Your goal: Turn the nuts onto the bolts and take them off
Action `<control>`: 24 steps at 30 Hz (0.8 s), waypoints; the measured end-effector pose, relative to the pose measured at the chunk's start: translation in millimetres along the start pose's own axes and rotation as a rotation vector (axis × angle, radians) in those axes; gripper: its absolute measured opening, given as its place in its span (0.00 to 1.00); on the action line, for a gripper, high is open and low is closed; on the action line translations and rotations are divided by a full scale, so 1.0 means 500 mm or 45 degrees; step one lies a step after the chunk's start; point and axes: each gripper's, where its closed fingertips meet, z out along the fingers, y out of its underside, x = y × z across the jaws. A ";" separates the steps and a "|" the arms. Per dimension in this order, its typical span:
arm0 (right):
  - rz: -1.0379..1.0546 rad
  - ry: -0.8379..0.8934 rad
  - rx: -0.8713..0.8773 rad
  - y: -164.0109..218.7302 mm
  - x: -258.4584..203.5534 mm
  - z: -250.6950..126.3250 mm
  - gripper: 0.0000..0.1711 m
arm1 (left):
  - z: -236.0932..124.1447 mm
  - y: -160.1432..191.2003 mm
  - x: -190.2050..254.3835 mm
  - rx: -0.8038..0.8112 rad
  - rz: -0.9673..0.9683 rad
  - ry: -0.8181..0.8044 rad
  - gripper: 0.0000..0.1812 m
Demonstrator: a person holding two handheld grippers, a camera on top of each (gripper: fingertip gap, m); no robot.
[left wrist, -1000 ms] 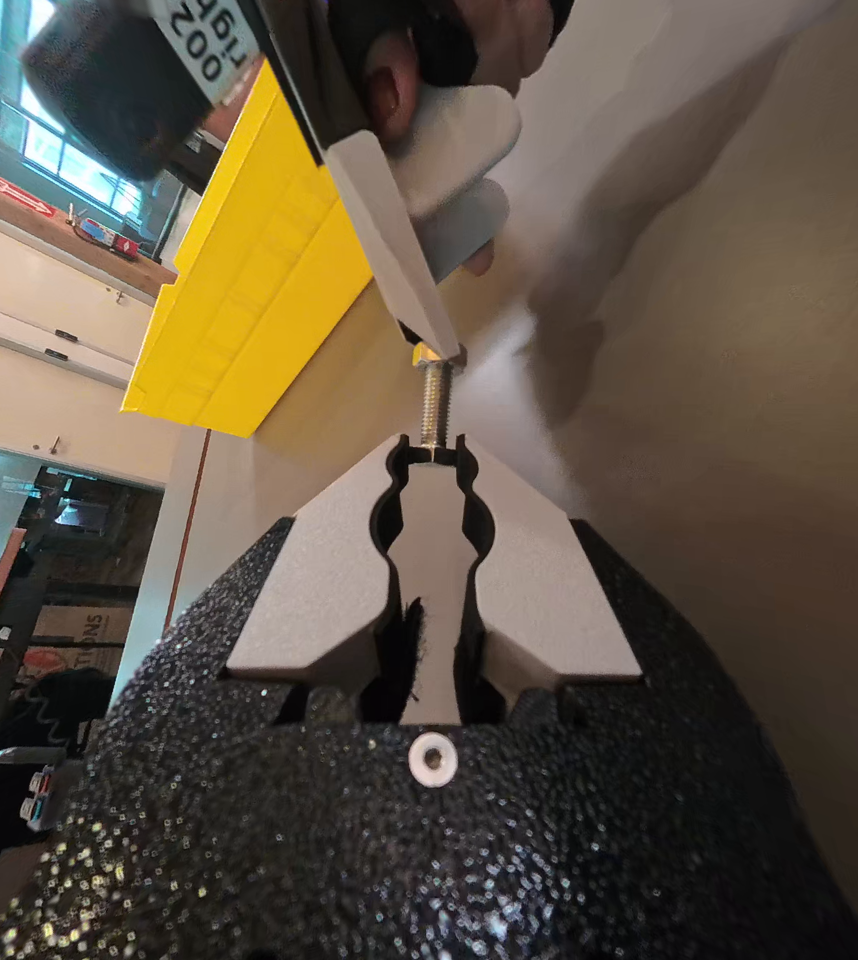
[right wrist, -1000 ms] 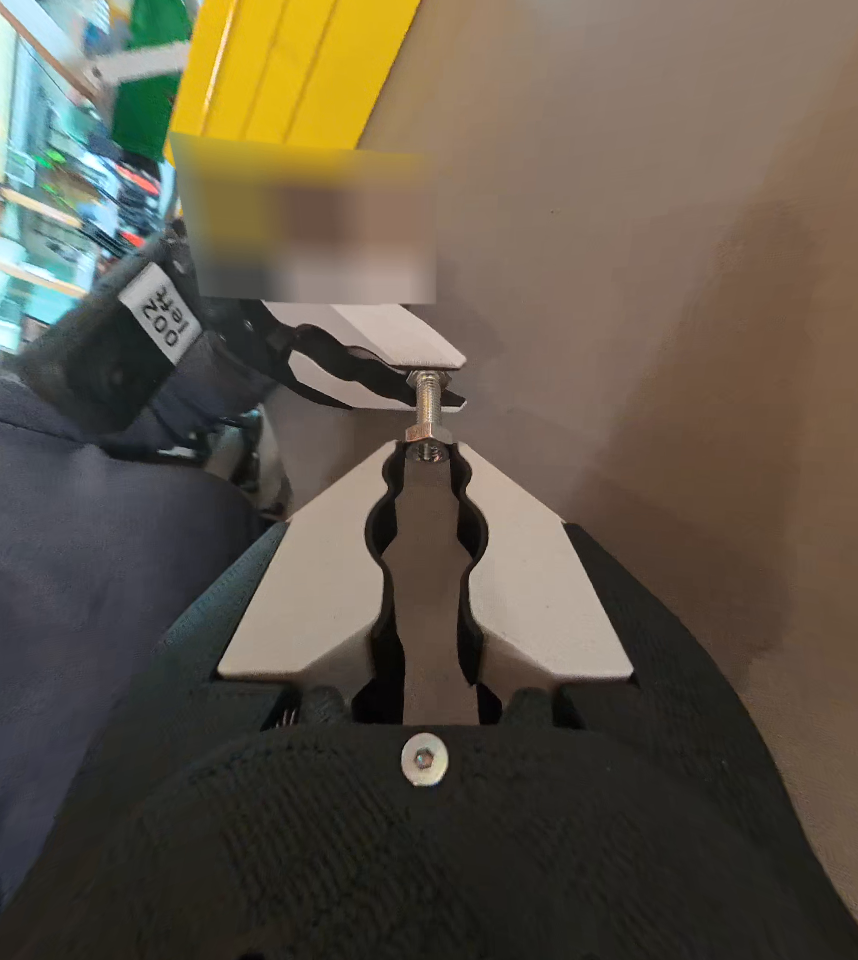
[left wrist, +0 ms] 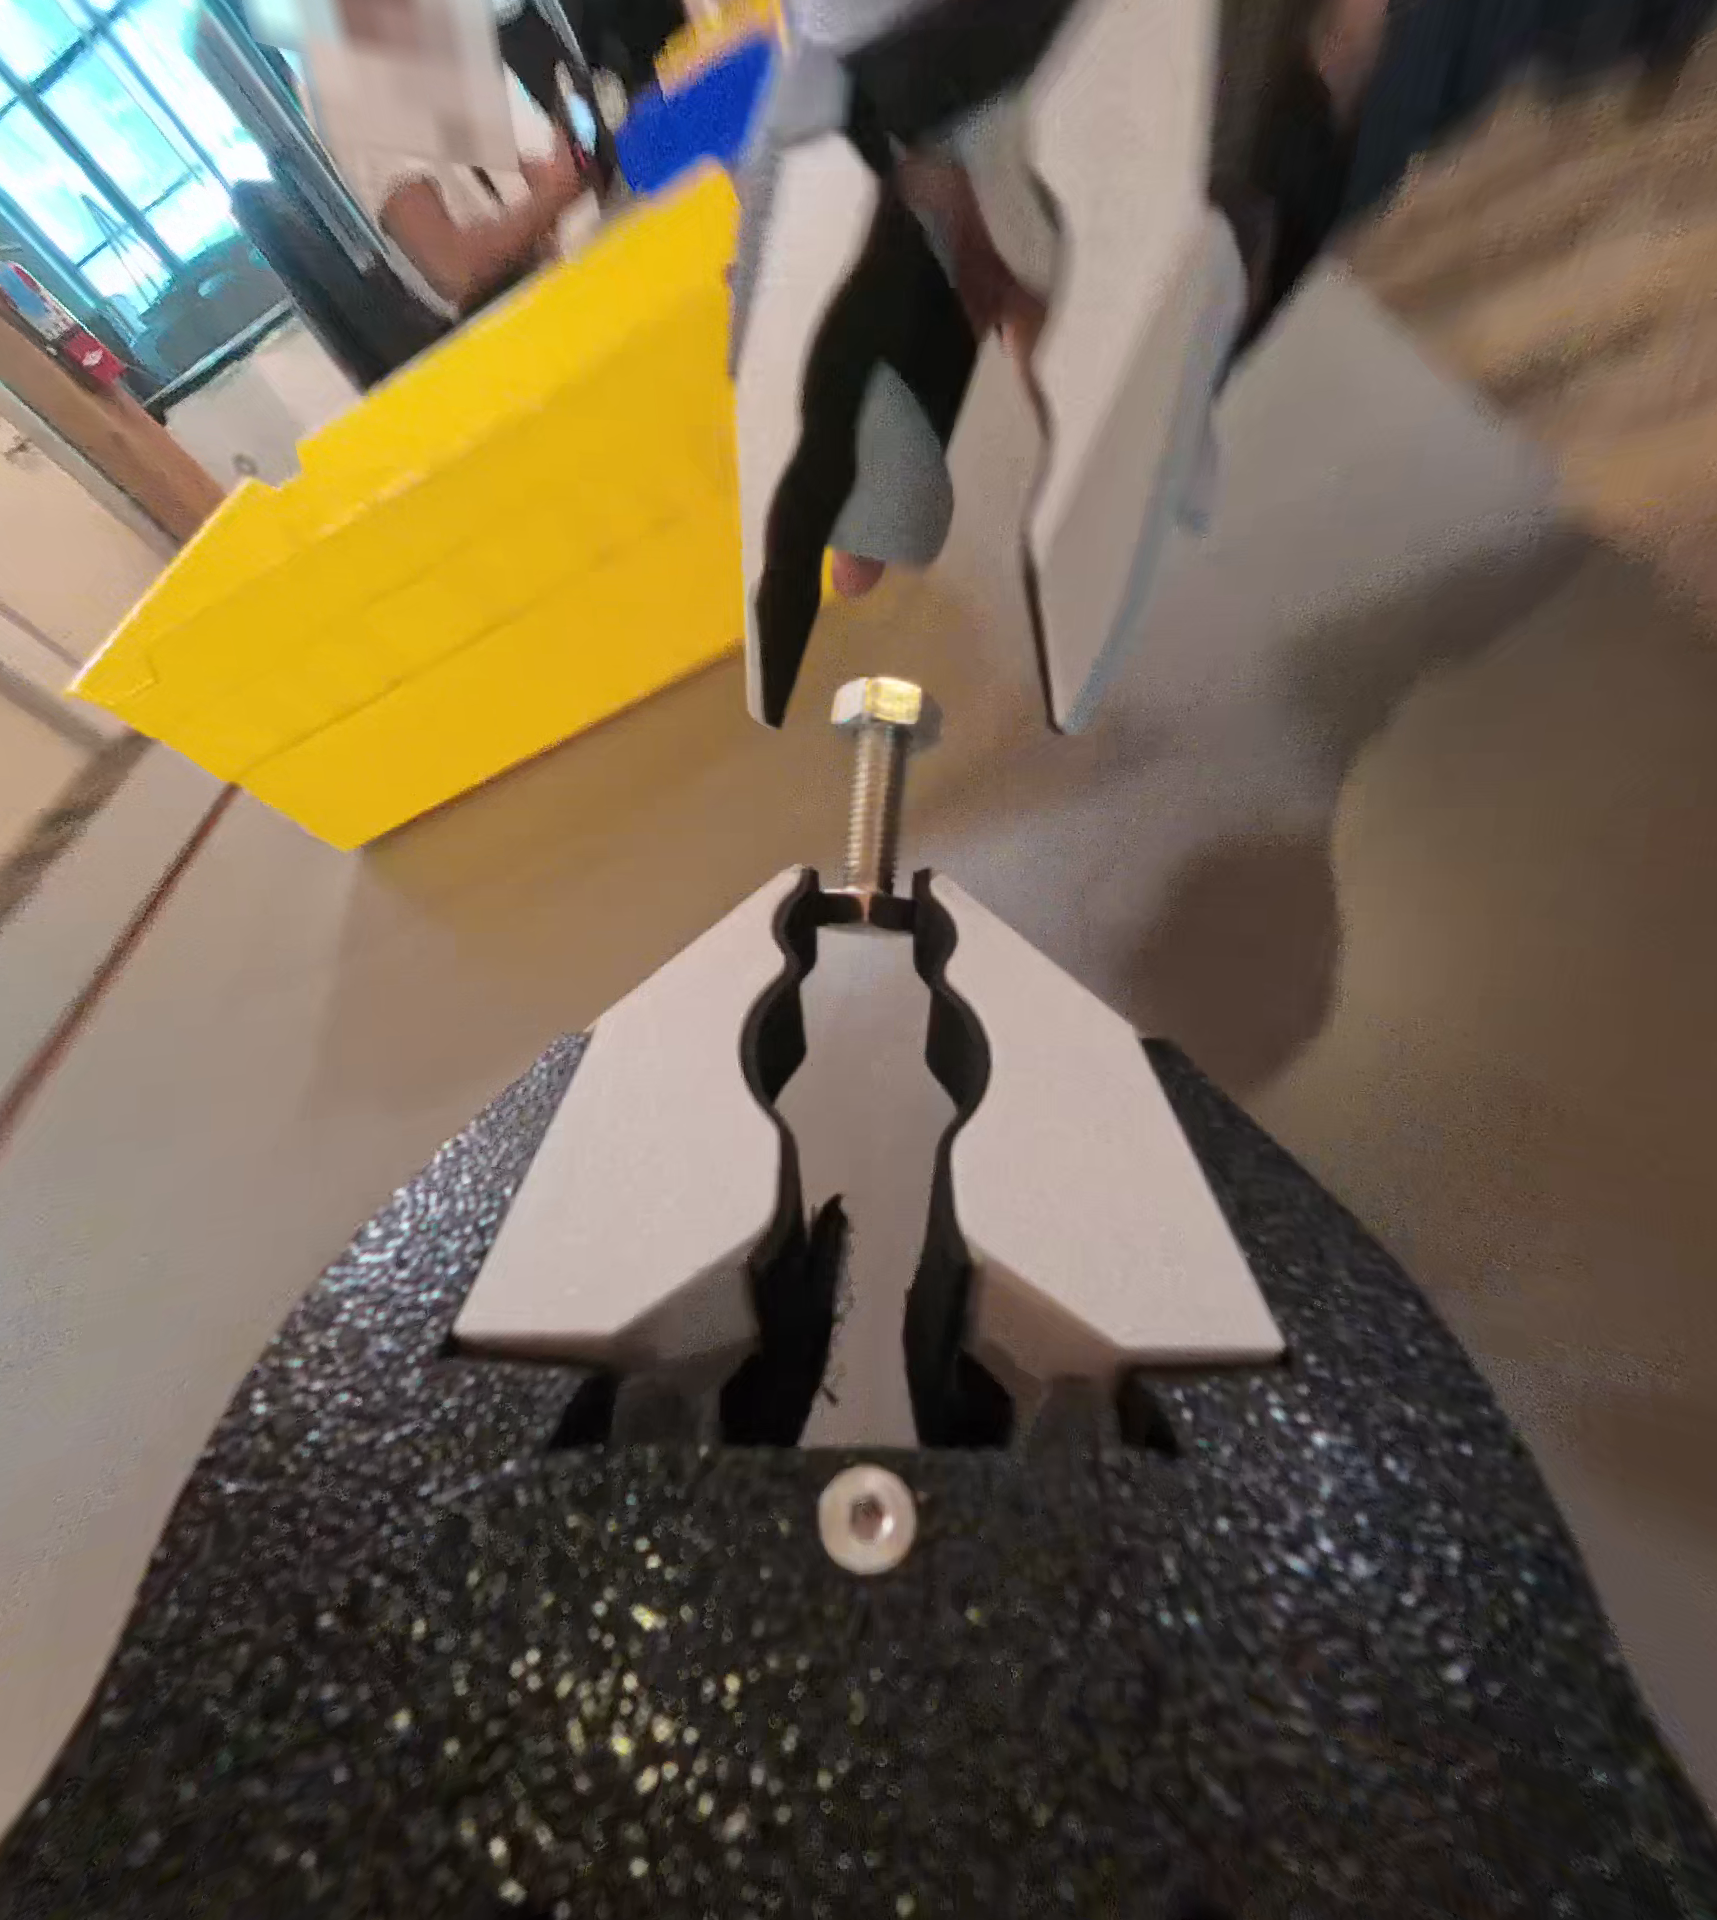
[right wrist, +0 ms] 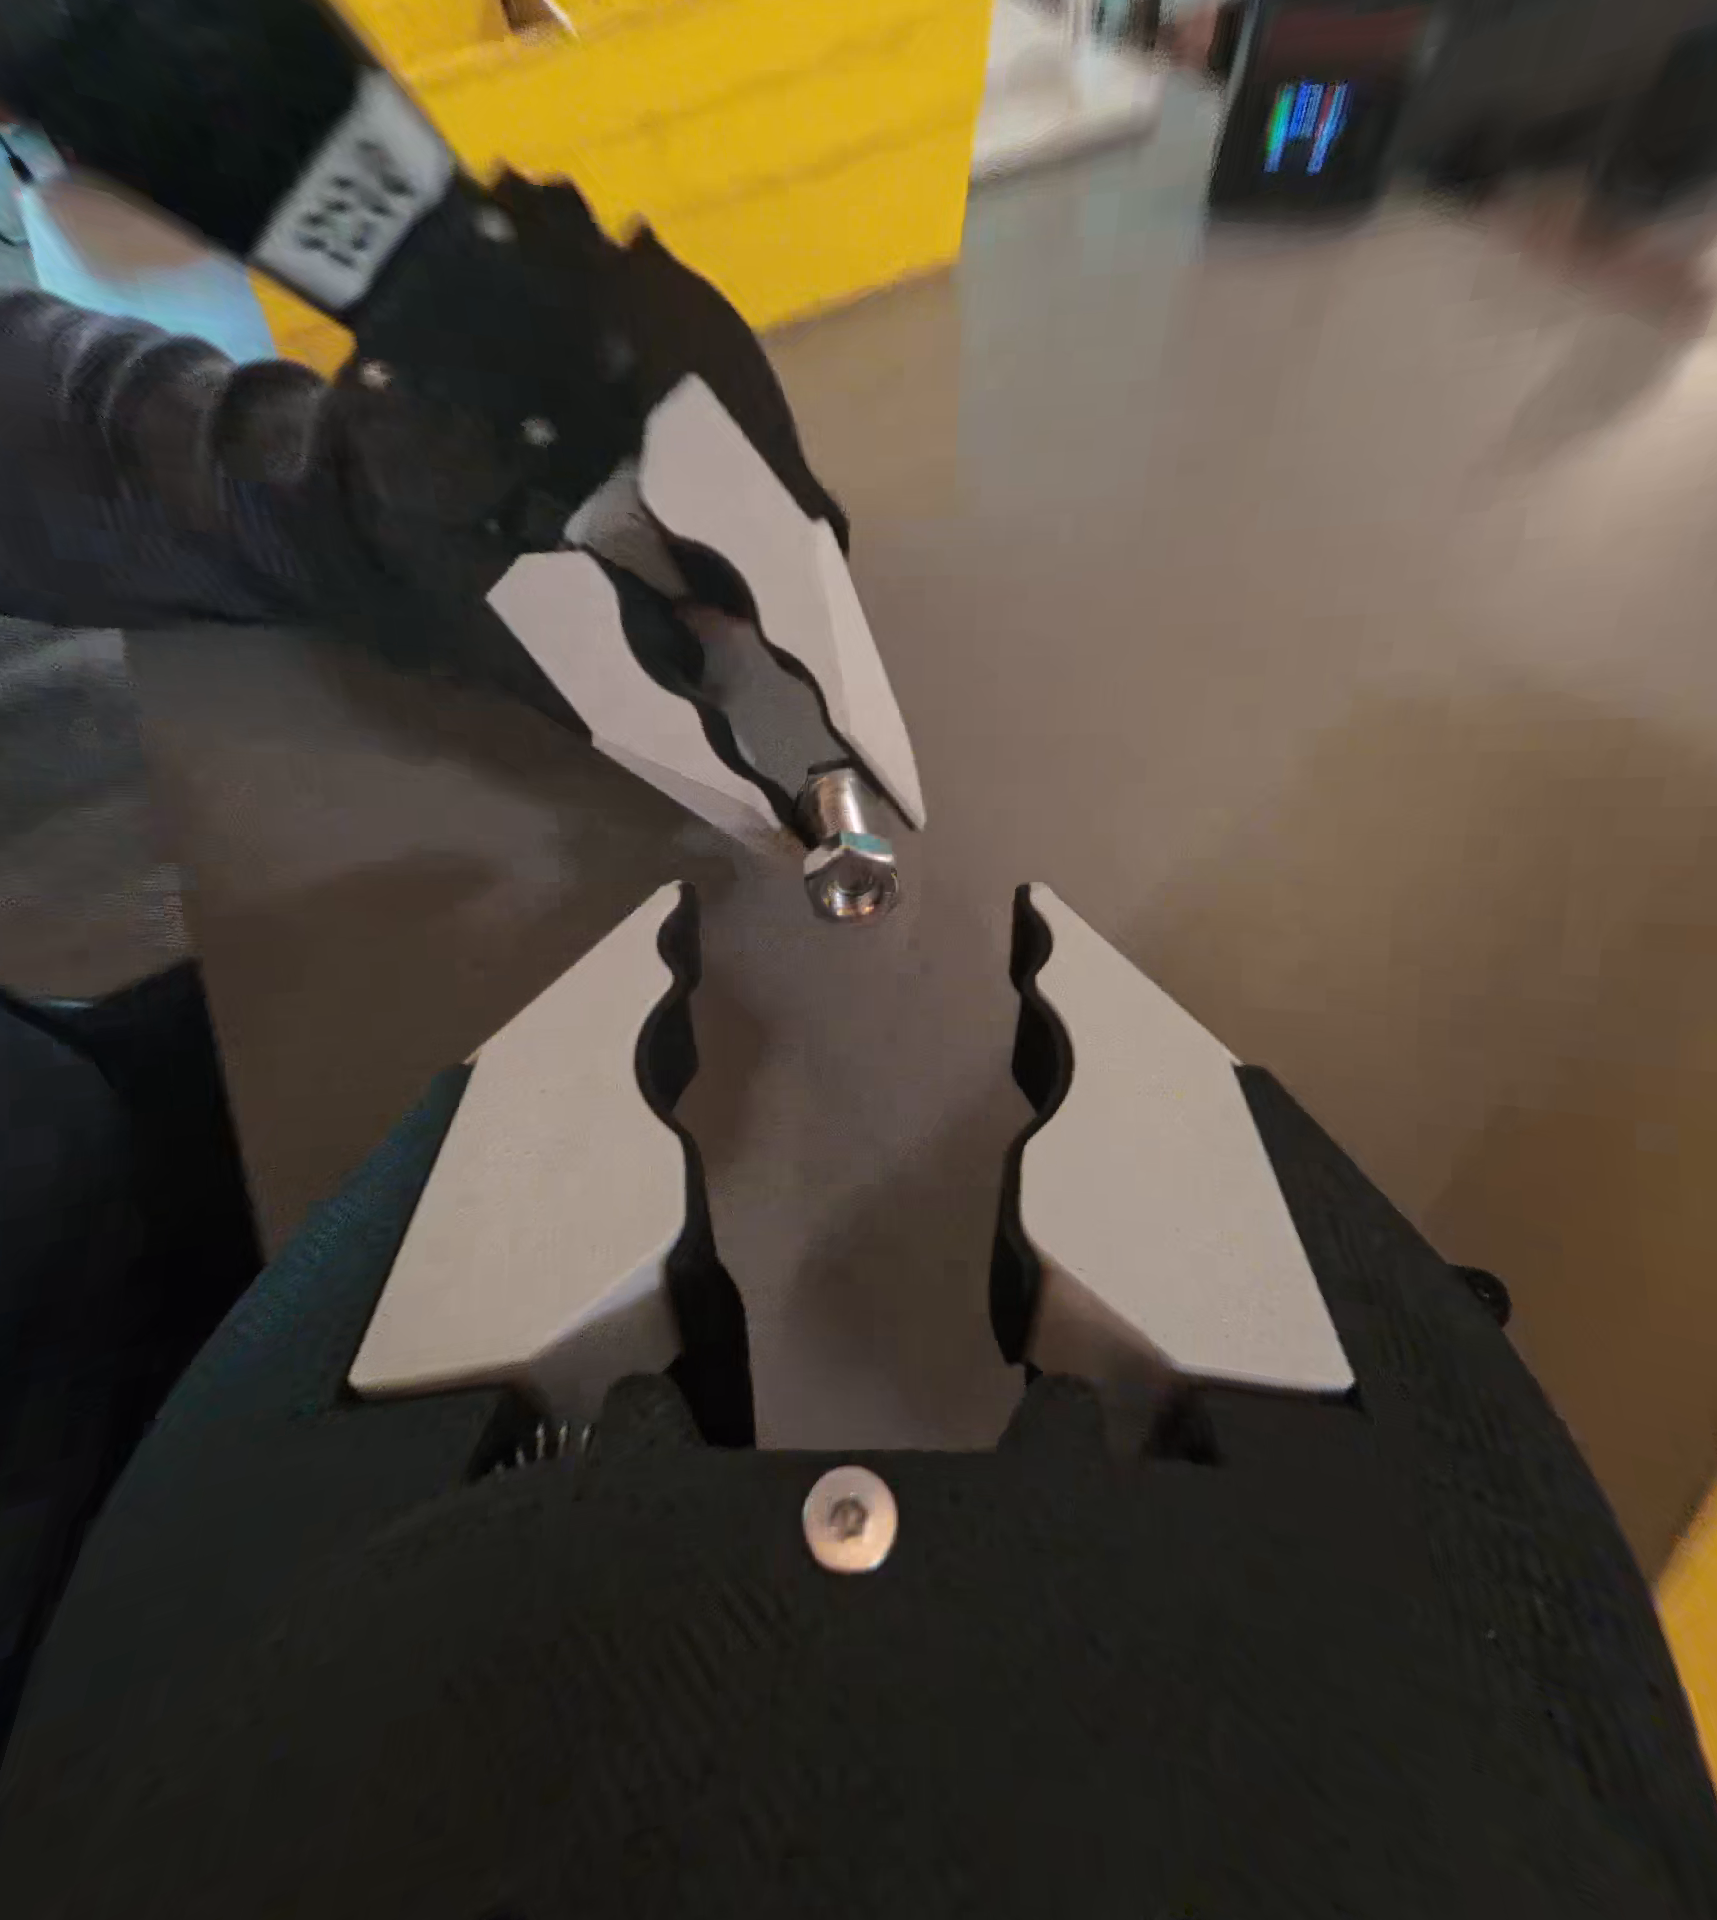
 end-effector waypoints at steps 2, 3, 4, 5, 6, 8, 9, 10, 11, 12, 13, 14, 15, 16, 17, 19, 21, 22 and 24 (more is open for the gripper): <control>-0.165 0.063 0.146 -0.060 -0.010 -0.027 0.36 | -0.017 -0.059 -0.006 0.256 -0.284 0.078 0.09; -0.213 0.065 0.235 -0.093 -0.020 -0.039 0.38 | -0.031 -0.089 -0.005 0.403 -0.394 0.147 0.09; -0.247 0.068 0.326 -0.125 -0.029 -0.049 0.40 | -0.048 -0.115 -0.003 0.540 -0.476 0.215 0.09; -0.265 0.064 0.405 -0.153 -0.036 -0.056 0.41 | -0.062 -0.132 -0.007 0.646 -0.548 0.256 0.09; -0.272 0.038 0.474 -0.177 -0.046 -0.058 0.43 | -0.075 -0.143 -0.013 0.732 -0.619 0.291 0.09; -0.255 -0.044 0.589 -0.215 -0.067 -0.051 0.47 | -0.101 -0.157 -0.030 0.884 -0.752 0.361 0.09; -0.233 -0.094 0.639 -0.230 -0.075 -0.043 0.48 | -0.114 -0.160 -0.042 0.949 -0.804 0.380 0.09; -0.207 -0.145 0.679 -0.243 -0.082 -0.032 0.49 | -0.127 -0.161 -0.054 1.004 -0.847 0.396 0.09; -0.182 -0.184 0.705 -0.252 -0.084 -0.017 0.50 | -0.138 -0.160 -0.065 1.049 -0.876 0.404 0.09; -0.171 -0.205 0.715 -0.259 -0.081 -0.001 0.51 | -0.147 -0.157 -0.074 1.079 -0.893 0.409 0.08; -0.176 -0.222 0.731 -0.266 -0.078 0.015 0.52 | -0.153 -0.154 -0.083 1.098 -0.904 0.409 0.08; -0.177 -0.250 0.753 -0.275 -0.075 0.027 0.52 | -0.158 -0.150 -0.094 1.116 -0.914 0.403 0.08; -0.169 -0.288 0.774 -0.285 -0.073 0.037 0.52 | -0.160 -0.146 -0.105 1.136 -0.930 0.404 0.08; -0.162 -0.334 0.797 -0.296 -0.072 0.044 0.53 | -0.158 -0.140 -0.117 1.150 -0.963 0.407 0.08; -0.158 -0.375 0.811 -0.307 -0.068 0.049 0.53 | -0.157 -0.136 -0.127 1.166 -0.996 0.421 0.08; -0.179 -0.416 0.806 -0.321 -0.056 0.061 0.54 | -0.157 -0.128 -0.150 1.198 -1.037 0.418 0.08; -0.227 -0.415 0.779 -0.323 -0.044 0.073 0.54 | -0.152 -0.122 -0.168 1.208 -1.042 0.392 0.09; -0.244 -0.401 0.776 -0.323 -0.038 0.076 0.54 | -0.150 -0.121 -0.173 1.210 -1.039 0.385 0.08; -0.274 -0.364 0.791 -0.319 -0.024 0.079 0.53 | -0.146 -0.122 -0.169 1.194 -1.015 0.411 0.09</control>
